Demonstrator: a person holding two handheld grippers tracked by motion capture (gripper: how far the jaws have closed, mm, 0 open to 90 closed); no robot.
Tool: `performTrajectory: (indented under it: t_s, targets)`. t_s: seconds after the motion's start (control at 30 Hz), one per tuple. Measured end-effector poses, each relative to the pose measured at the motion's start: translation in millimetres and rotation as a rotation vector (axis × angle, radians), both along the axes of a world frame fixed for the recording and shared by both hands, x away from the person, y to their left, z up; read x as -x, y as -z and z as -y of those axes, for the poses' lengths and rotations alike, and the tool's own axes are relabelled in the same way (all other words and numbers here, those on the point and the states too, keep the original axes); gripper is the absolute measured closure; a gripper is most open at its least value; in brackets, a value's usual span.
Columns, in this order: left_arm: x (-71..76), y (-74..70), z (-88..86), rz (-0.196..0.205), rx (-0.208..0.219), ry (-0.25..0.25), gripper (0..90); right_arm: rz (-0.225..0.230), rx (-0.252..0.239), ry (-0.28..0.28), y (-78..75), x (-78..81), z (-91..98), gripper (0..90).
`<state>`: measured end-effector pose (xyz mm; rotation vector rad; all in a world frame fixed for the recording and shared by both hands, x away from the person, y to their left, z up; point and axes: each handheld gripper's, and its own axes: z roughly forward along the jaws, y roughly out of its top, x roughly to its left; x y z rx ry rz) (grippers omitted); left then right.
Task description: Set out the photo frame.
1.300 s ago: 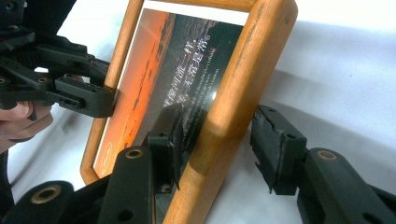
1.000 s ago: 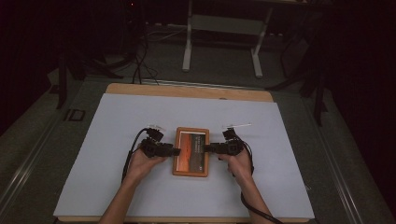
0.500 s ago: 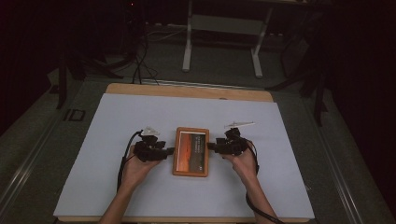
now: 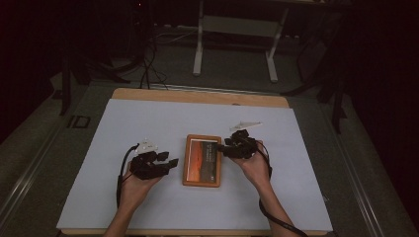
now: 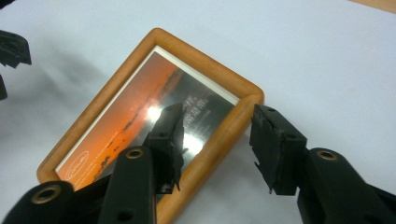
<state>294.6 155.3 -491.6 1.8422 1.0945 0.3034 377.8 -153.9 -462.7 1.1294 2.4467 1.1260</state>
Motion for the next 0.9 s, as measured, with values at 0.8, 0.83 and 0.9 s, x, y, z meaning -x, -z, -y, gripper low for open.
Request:
performTrajectory:
  t_s: [0.8, 0.83, 0.9]
  targets:
    - [13.8, 3.3, -0.6, -0.006, -0.028, 0.005, 51.4, 0.093, 0.170, -0.032, 18.4, -20.9, -36.9, 90.0]
    - [13.8, 3.3, -0.6, -0.006, -0.028, 0.005, 51.4, 0.093, 0.170, -0.032, 18.4, -20.9, -36.9, 90.0]
    - [14.2, 2.6, -1.2, -0.002, -0.028, 0.006, 51.9, 0.093, 0.173, -0.030, 18.1, -21.2, -36.5, 90.0]
